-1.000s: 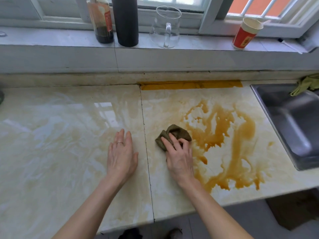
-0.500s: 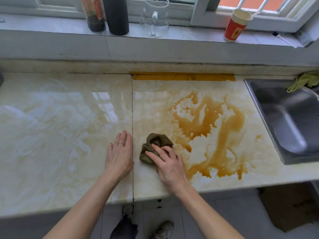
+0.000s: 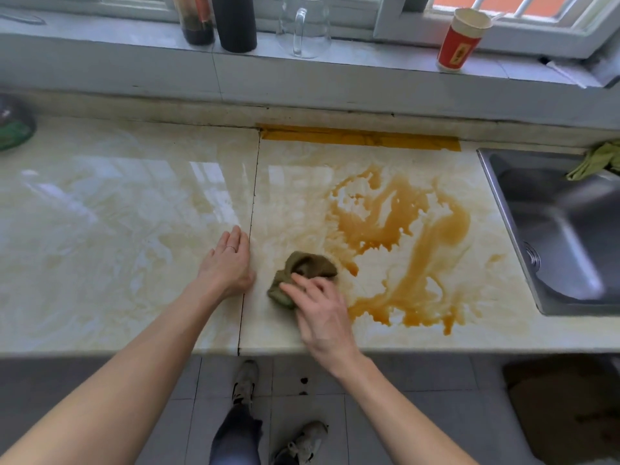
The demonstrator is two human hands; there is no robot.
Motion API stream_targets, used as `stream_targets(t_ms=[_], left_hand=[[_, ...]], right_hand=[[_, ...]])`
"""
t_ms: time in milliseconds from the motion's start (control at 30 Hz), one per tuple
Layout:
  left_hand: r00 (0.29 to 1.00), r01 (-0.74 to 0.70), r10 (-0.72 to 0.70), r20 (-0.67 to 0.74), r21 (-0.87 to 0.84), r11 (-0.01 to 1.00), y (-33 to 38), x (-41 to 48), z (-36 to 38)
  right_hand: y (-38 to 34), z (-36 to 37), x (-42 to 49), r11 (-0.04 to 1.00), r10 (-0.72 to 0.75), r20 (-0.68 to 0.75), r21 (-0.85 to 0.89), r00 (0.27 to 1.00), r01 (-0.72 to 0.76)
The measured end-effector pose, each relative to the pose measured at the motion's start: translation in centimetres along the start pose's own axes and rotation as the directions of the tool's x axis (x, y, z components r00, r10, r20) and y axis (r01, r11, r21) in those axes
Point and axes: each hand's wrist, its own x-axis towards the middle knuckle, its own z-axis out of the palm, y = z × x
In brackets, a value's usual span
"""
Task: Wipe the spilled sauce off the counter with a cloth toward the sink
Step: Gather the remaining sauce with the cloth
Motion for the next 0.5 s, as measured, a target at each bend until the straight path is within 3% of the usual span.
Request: stream_targets(t_ms=[100,267,400,500], left_hand=[[1.000,0.017,-0.017,-0.015,0.029,0.999,0.3,0.0,0.4],[0.999,0.033,-0.032,-0.029,0.025,0.999,0.6,-0.4,0.0],[0.994,0.035,-0.037,-0.106,-0.021,0.999,1.3,-1.4,0.6],[0.988,-0.023,0.020,-0.153,-0.022,0.999,2.5,-2.6,1.7]], right_hand=[[-1.6,1.1,-3.8,0.979,-0.188,0.154,-0.048,0.970,0.198],[2.7,-1.3,-4.7,0.945,-0.224,0.227,-0.187,0.948,0.268],[5.8,-4.1,-6.0,0.970,-0.139,0.230,-0.162,0.963,0.179],[7.1,-5.3,-5.8,0.999,-0.044,0.183,-0.022,0.982,0.049]])
